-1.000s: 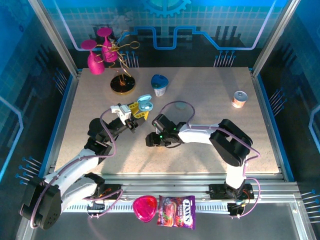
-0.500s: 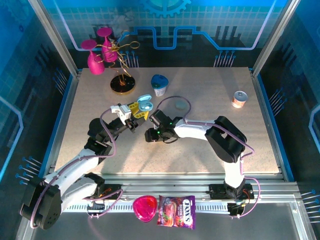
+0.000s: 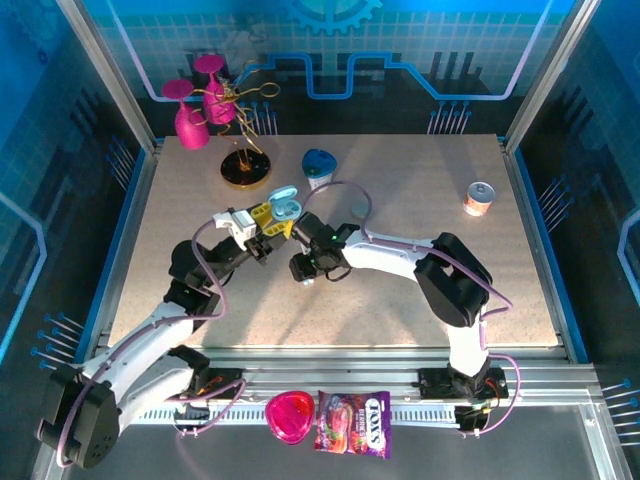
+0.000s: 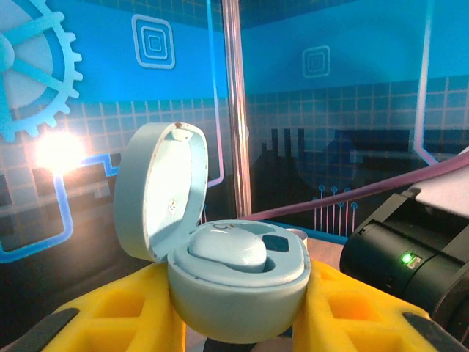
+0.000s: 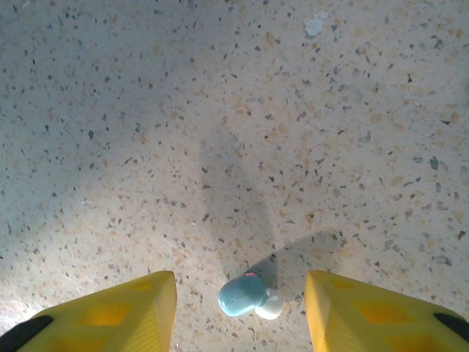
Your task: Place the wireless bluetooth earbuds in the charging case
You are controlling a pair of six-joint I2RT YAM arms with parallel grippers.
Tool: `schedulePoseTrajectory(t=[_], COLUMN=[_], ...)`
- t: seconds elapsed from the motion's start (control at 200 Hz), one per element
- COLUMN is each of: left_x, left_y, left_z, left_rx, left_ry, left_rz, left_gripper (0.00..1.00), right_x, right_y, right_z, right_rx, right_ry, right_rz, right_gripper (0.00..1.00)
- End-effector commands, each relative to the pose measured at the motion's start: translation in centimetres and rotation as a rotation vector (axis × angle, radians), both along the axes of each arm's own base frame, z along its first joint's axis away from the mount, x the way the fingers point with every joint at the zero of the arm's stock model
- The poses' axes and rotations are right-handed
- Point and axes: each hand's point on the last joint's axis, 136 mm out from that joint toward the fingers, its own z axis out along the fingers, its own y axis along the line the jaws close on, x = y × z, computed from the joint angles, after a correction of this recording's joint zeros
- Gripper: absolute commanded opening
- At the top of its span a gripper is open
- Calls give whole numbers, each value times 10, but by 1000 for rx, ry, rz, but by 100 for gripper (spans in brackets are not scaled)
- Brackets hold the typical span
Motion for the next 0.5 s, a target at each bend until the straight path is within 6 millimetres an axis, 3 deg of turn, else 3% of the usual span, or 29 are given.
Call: schedulePoseTrajectory(t=[0.0, 0.265, 0.495], left_x=[1, 0, 2], left_y=[7, 9, 9], left_z=[4, 6, 5], left_rx=[-10, -11, -8], left_ry=[-12, -16, -10], left_rz=[32, 44, 46], left_gripper=[32, 32, 32], right_x=[-6, -10, -23], right_y=[8, 19, 14], right_z=[-10, -28, -23], right_rx=[-26, 5, 30], right_ry=[31, 106, 133], right_rz=[75, 121, 127], right_gripper=[50, 51, 50])
